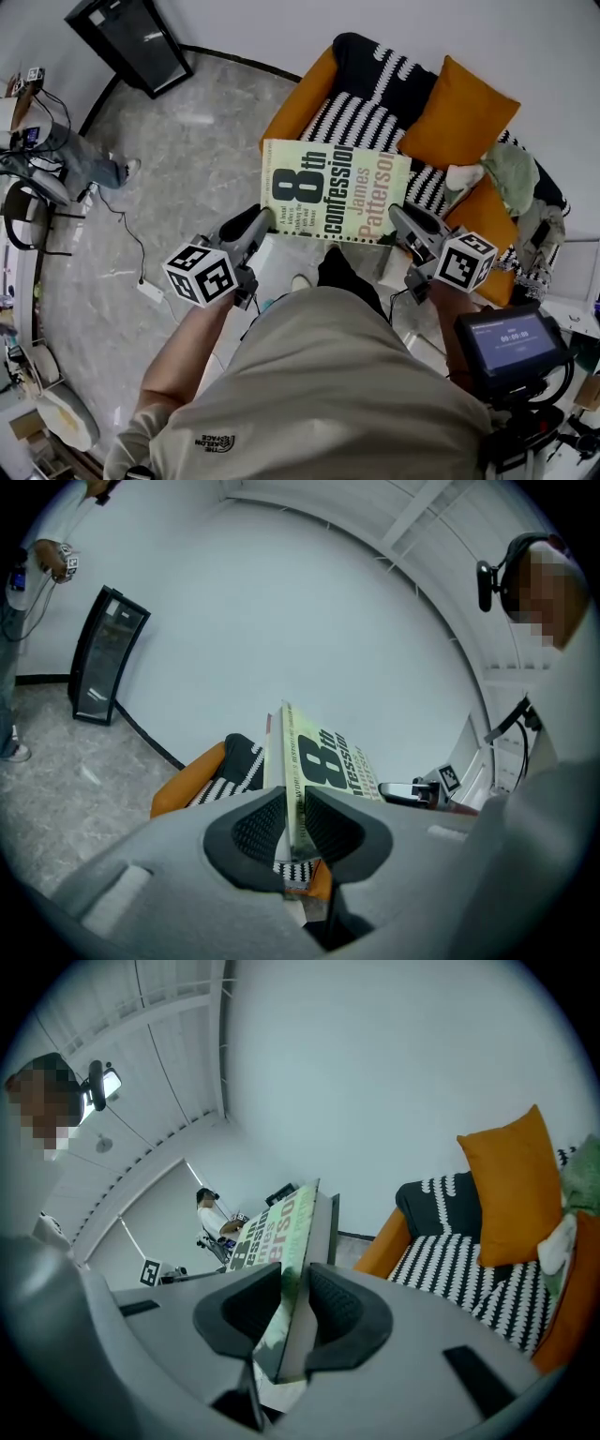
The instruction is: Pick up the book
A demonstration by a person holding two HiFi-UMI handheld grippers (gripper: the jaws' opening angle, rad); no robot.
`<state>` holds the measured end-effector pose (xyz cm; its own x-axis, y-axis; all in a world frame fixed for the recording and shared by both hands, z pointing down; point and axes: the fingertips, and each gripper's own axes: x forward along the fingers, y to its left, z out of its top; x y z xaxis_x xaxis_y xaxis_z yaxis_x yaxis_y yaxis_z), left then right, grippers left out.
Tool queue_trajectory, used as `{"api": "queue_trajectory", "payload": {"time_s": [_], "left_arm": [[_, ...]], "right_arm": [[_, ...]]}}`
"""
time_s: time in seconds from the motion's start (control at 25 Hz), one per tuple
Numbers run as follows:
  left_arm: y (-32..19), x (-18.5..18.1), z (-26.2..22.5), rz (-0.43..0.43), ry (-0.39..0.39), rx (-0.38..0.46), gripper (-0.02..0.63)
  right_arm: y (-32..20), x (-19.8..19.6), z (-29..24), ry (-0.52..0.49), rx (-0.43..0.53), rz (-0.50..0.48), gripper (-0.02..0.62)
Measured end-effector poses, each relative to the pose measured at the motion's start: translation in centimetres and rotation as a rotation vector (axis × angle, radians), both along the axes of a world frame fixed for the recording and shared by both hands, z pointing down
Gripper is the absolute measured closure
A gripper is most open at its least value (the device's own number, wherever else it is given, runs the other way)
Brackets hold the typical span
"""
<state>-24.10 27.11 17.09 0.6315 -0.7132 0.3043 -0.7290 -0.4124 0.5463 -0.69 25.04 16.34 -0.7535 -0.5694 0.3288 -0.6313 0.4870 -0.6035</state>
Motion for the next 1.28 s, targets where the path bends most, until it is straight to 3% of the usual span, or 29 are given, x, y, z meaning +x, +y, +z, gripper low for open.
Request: {"api": "queue_trajectory", "payload": {"time_s": [1.28], "left_arm": [[0.03,-0.11,-0.01,-0.016,-0.003,-0.004,0.538]], "right_arm": [[0.02,-0.02,0.43,-0.008,0.009,-0.004,0.497]]}}
